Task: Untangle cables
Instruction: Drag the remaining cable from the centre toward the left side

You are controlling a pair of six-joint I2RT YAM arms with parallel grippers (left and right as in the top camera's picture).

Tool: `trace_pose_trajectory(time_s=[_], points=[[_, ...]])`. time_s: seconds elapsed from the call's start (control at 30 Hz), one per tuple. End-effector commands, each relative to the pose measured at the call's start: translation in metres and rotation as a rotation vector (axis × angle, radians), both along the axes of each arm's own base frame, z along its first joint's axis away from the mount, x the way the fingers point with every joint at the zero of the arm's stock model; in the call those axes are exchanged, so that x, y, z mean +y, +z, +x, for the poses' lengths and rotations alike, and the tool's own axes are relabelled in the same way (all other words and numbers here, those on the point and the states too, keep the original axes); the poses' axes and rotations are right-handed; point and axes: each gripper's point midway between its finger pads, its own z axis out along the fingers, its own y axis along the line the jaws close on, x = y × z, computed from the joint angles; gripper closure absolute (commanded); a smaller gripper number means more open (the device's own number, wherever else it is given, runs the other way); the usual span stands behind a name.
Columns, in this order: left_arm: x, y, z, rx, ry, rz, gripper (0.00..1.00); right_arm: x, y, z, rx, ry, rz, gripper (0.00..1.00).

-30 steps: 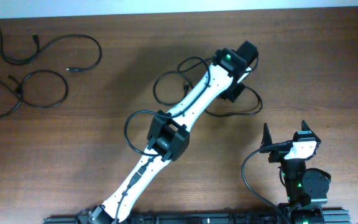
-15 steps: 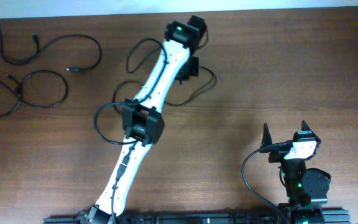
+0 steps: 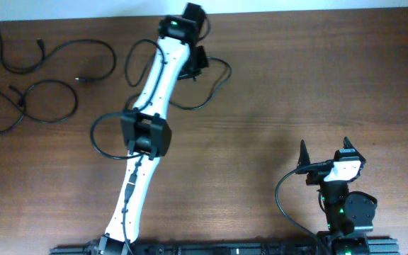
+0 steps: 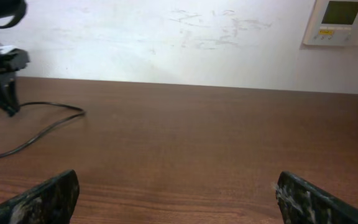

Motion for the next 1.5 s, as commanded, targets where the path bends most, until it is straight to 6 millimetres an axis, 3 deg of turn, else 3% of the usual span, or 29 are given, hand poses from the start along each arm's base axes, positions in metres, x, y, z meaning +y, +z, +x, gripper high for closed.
trace_pose_trajectory(time_s=[0.0, 0.2, 0.27, 0.33, 0.4, 0.43, 0.53, 0.6, 0.67, 0.9, 1.03, 1.17, 1.27, 1.33, 1.47], points=[[0.006, 0.032, -0.014, 0.031, 0.038, -0.046, 1.0, -0.002, -0.003, 0.0, 0.003, -0.009, -0.003, 0.02], [0.016, 0.031, -0.021, 0.072, 0.161, -0.02, 0.96, -0.002, -0.003, 0.0, 0.003, -0.009, -0.003, 0.02], [0.016, 0.03, -0.022, 0.077, 0.158, -0.019, 0.76, -0.002, -0.003, 0.0, 0.003, -0.009, -0.003, 0.01], [0.022, 0.03, -0.025, 0.082, 0.148, 0.015, 0.67, -0.002, -0.003, 0.0, 0.003, -0.009, -0.003, 0.02], [0.038, 0.029, -0.025, 0.068, 0.119, 0.106, 0.35, -0.002, -0.003, 0.0, 0.003, -0.009, -0.003, 0.02], [0.038, 0.029, -0.025, 0.065, 0.09, 0.112, 0.28, -0.002, -0.003, 0.0, 0.003, -0.009, -0.003, 0.02], [0.041, 0.029, -0.024, 0.057, 0.044, 0.135, 0.24, -0.002, -0.003, 0.0, 0.003, -0.009, -0.003, 0.02], [0.04, 0.029, -0.025, 0.049, -0.174, 0.152, 0.18, -0.002, -0.003, 0.0, 0.003, -0.009, -0.003, 0.02], [0.029, 0.041, -0.027, 0.026, -0.369, 0.097, 0.04, -0.002, -0.003, 0.0, 0.003, -0.009, -0.003, 0.02], [0.029, 0.122, -0.031, -0.137, -0.455, 0.09, 0.03, -0.002, -0.003, 0.0, 0.003, -0.009, -0.003, 0.02], [0.038, 0.132, -0.055, -0.081, -0.491, 0.105, 0.04, -0.002, -0.003, 0.0, 0.003, -0.009, -0.003, 0.02], [0.057, 0.114, -0.097, 0.089, -0.504, 0.149, 0.02, -0.002, -0.003, 0.0, 0.003, -0.009, -0.003, 0.02], [0.064, 0.077, -0.116, 0.217, -0.512, 0.156, 0.03, -0.002, -0.003, 0.0, 0.003, -0.009, -0.003, 0.02], [0.063, 0.048, -0.116, 0.232, -0.561, 0.155, 0.11, -0.002, -0.003, 0.0, 0.003, -0.009, -0.003, 0.02], [0.062, 0.004, -0.118, 0.235, -0.639, 0.152, 0.03, -0.002, -0.003, 0.0, 0.003, -0.009, -0.003, 0.02]])
